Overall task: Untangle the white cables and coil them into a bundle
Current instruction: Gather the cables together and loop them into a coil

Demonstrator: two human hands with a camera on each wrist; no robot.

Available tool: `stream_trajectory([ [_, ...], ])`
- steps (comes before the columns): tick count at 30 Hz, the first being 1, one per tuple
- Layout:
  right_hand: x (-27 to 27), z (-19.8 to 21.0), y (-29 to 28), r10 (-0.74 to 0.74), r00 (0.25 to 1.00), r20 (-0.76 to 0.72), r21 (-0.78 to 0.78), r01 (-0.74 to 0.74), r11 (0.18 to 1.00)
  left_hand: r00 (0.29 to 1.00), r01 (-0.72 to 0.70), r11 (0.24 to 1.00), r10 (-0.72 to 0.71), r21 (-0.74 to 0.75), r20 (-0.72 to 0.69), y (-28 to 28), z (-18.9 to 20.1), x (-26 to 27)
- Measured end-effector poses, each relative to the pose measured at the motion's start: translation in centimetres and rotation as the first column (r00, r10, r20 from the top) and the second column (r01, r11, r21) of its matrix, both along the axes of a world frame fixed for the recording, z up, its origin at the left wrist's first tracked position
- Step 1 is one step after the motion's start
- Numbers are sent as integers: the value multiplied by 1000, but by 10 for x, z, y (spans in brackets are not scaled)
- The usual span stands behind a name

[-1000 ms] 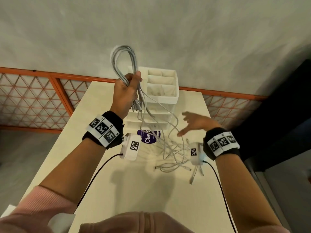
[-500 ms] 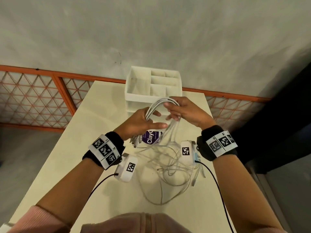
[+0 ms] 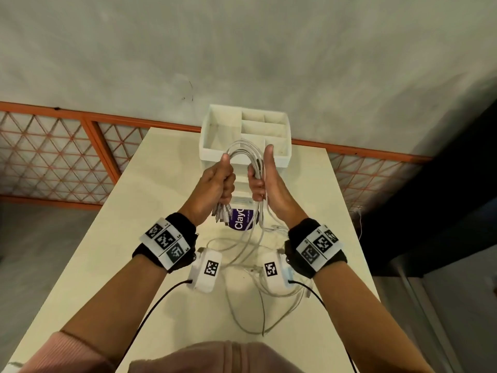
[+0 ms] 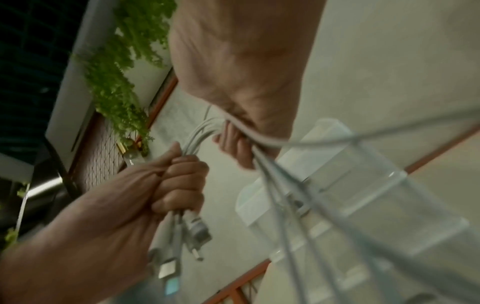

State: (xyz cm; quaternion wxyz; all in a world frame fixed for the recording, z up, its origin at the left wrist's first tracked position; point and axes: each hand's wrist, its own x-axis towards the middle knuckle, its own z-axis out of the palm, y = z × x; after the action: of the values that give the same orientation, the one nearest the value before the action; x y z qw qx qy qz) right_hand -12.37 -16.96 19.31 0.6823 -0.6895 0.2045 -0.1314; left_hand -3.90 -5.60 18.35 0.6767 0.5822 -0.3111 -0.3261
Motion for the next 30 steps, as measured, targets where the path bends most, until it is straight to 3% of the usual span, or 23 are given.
stream_trajectory([
  [3,3,0,-3,-70,997,10,-68,71,995,998,-55,998,55,-38,-20,0,9,6],
  [6,-1,-6,-13,84,996,-18,-87,-85,993,995,-75,995,71,-60,-77,4,16,15],
  [9,-7,-14,-25,246,969,30,71,-247,966,991,-60,996,52,-67,-126,7,16,20],
  [12,-12,-17,-31,273,961,34,52,-275,960,988,-64,997,57,-42,-145,10,16,22],
  [14,-13,-11,-32,242,970,-17,-38,-243,969,992,-85,996,85,8,-93,11,17,24],
  [17,-8,7,-28,204,975,-85,-133,-214,968,989,-77,988,59,133,133,9,18,23],
  [22,-3,24,-24,268,943,-199,-169,-302,938,895,-12,961,-113,275,431,10,26,13],
  [26,-8,28,-34,344,918,-199,-101,-369,924,861,14,947,-175,322,478,15,33,15],
  [30,-18,25,-37,438,889,-134,43,-436,899,919,59,976,-135,209,371,13,32,19],
])
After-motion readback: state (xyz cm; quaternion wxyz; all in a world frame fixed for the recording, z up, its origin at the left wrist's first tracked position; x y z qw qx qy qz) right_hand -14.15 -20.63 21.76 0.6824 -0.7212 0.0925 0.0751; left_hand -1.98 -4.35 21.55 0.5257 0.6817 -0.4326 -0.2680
